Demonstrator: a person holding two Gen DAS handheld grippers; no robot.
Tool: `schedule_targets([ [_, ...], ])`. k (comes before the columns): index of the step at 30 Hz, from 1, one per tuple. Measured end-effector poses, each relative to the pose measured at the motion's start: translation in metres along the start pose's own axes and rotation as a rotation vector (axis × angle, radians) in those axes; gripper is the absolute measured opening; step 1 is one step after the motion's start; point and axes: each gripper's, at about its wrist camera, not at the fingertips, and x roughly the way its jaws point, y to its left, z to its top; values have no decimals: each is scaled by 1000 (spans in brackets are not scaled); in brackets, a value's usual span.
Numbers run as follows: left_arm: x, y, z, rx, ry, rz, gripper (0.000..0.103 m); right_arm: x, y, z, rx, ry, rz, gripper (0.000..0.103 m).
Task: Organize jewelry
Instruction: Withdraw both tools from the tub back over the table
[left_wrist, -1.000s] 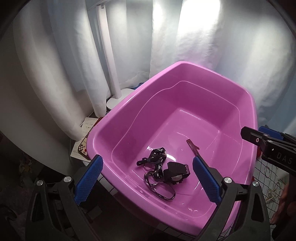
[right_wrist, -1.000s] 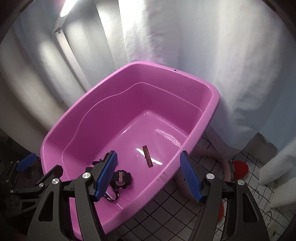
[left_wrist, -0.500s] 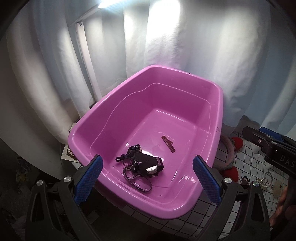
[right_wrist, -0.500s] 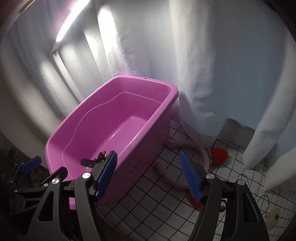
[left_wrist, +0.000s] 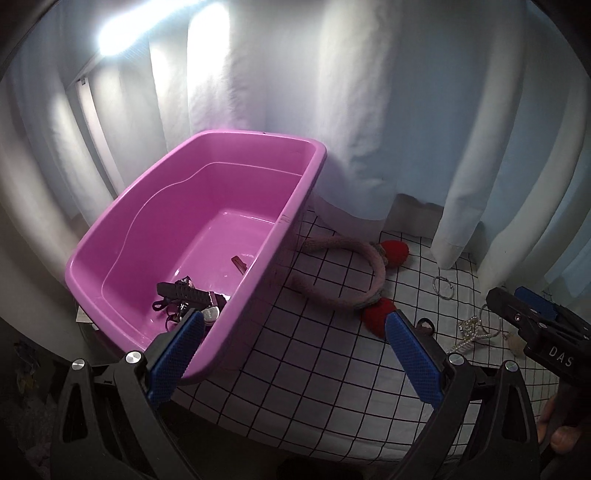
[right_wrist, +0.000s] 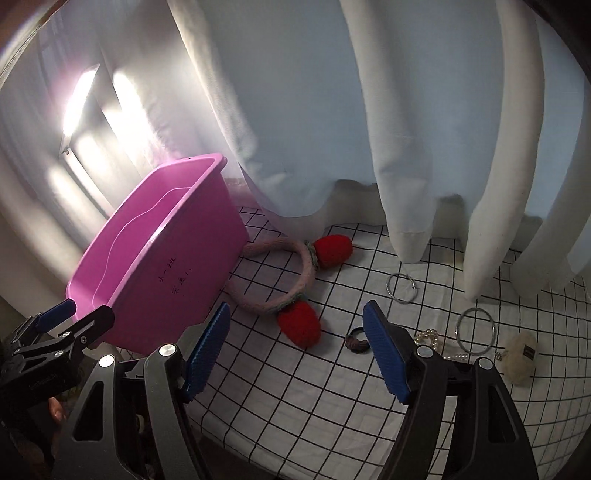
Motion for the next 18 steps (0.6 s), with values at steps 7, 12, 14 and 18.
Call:
schedule_targets([
  [7, 18, -50, -19, 56, 47, -60, 97, -25, -85, -44, 102, 26, -104, 71],
  [12, 34, -81, -35, 78, 89, -88, 97, -39, -133, -71, 143, 42, -169, 71],
  [14, 41, -93, -42, 88, 109, -101, 97, -43, -151, -80, 164, 48, -190, 71],
  [18, 63, -117, -55, 120, 147, -144, 97, -47, -183, -96, 215, 44, -223, 71],
])
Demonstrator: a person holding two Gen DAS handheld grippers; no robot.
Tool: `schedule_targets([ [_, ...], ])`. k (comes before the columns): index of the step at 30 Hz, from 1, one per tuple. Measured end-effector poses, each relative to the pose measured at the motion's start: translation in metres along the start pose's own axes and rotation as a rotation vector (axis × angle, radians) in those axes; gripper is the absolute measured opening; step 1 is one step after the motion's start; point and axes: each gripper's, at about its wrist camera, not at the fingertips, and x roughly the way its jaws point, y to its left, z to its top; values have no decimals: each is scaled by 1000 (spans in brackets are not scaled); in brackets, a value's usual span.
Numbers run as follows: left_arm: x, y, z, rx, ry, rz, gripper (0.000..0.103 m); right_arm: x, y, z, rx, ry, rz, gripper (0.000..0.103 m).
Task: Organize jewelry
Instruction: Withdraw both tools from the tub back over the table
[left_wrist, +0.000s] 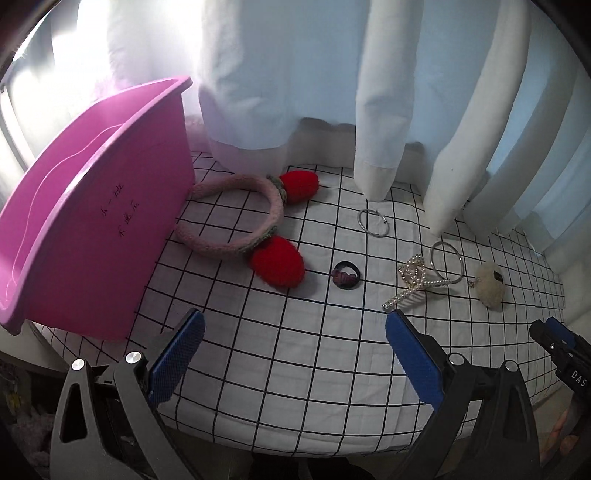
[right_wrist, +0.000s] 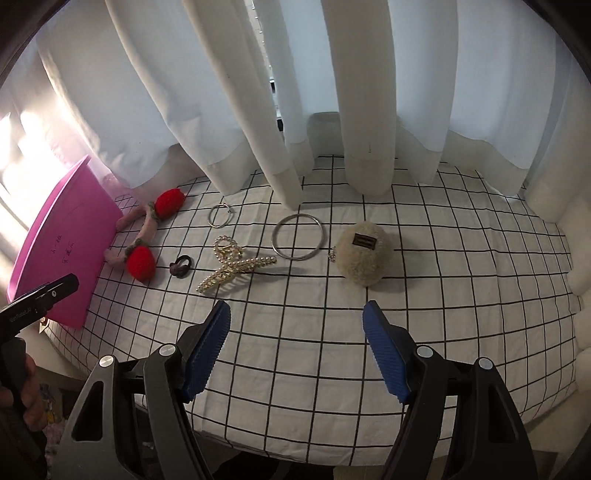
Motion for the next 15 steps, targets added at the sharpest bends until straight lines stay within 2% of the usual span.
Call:
schedule_targets([
  [8, 48, -30, -13, 21, 35, -42, 97, 27, -34, -8, 31, -6, -17, 71],
  [15, 84, -39, -14, 8, 39, -49, 97, 52, -45, -7, 41, -21, -16, 71],
])
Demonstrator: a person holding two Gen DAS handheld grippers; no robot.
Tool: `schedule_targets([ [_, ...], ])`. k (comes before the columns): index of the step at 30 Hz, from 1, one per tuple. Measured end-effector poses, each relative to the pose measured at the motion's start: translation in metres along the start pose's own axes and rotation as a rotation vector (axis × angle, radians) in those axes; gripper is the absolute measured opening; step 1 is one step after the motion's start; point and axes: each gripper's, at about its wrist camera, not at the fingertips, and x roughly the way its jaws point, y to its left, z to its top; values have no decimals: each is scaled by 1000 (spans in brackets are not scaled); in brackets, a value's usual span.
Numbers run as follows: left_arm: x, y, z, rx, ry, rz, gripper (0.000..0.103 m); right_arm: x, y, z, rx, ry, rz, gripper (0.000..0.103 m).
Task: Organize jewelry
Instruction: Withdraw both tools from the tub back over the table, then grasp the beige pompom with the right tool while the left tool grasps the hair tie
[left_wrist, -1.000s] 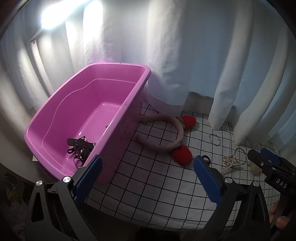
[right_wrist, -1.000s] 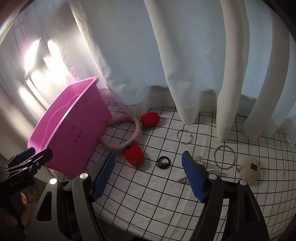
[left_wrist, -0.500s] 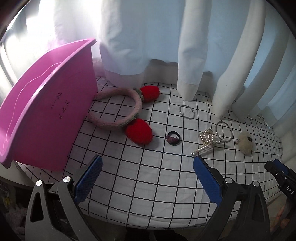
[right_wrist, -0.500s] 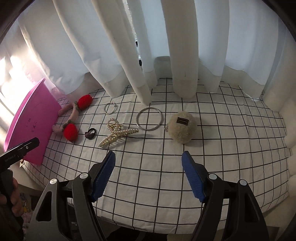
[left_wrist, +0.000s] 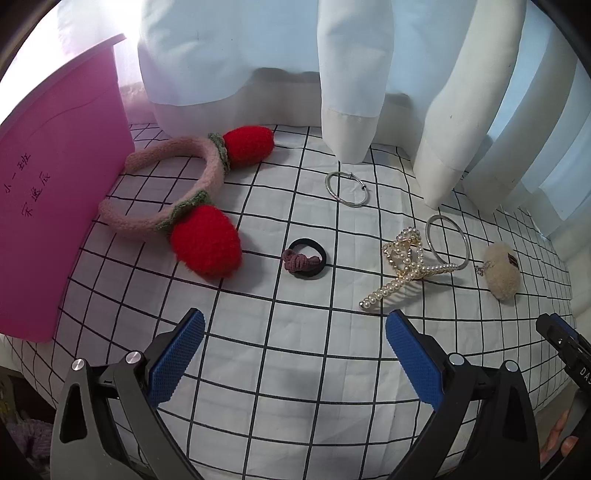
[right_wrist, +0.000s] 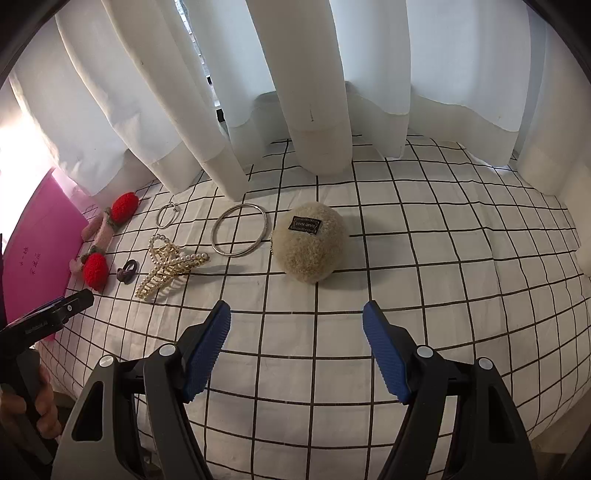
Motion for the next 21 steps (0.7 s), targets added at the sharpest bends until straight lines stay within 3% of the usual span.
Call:
schedule_targets([
  [8, 37, 0, 11, -27, 6, 58, 97, 28, -5, 10, -5, 20, -1, 71],
  [21, 63, -11, 26, 4, 6, 65, 97, 53, -11, 23, -7, 23, -23, 71],
])
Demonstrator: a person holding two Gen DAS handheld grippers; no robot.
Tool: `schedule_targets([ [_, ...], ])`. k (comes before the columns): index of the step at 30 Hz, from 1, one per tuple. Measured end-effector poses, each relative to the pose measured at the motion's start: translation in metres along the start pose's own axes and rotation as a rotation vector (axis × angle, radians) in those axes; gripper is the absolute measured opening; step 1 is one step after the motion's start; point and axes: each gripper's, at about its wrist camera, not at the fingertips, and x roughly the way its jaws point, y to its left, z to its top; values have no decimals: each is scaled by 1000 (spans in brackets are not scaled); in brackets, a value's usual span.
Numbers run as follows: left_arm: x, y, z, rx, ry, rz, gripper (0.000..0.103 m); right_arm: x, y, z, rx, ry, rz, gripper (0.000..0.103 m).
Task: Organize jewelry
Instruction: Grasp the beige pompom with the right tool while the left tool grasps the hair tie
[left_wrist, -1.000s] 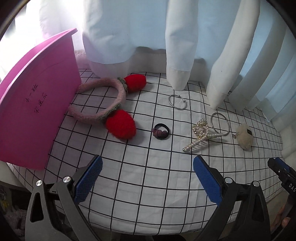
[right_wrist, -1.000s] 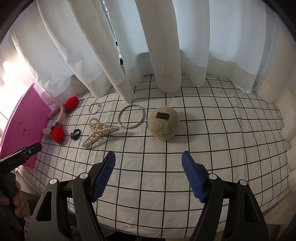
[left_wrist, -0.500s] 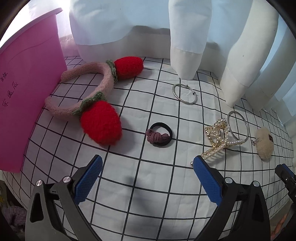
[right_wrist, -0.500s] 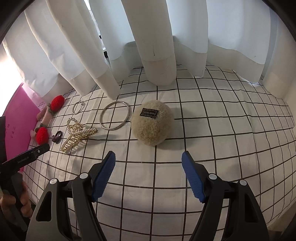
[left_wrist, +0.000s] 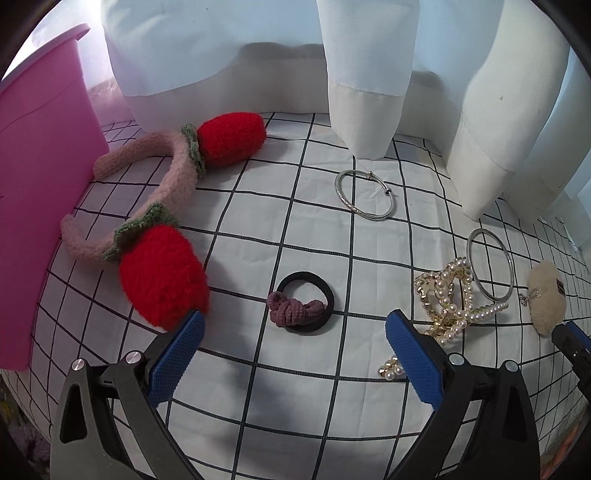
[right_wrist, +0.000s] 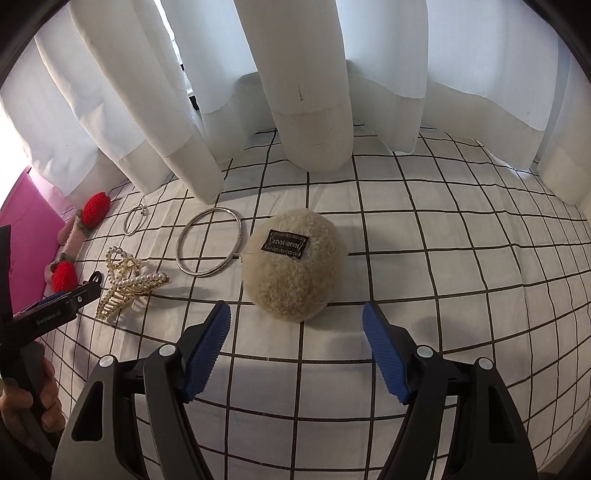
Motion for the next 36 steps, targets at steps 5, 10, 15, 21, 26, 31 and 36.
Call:
schedule_targets([
  [5, 9, -3, 4, 10, 2, 8, 97, 5, 0, 3, -8, -2, -17, 71],
  [10, 17, -5, 7, 14, 9, 10, 97, 10, -1, 7, -12, -1, -27, 71],
  [15, 22, -6, 7, 20, 7, 10, 97, 16, 0, 11, -23, 2, -31, 71],
  [21, 24, -8, 8, 27, -5, 18, 97, 27, 10, 17, -63, 14, -53, 71],
  [26, 28, -12, 13, 23, -19, 28, 98, 39, 16, 21, -91, 25, -84, 71],
  [31, 30, -13, 14, 15, -46, 33, 97, 48, 18, 22, -109, 25, -109, 71],
  [36, 25, -14, 5, 31, -67, 15, 85, 50, 21, 21, -129, 6, -116, 71],
])
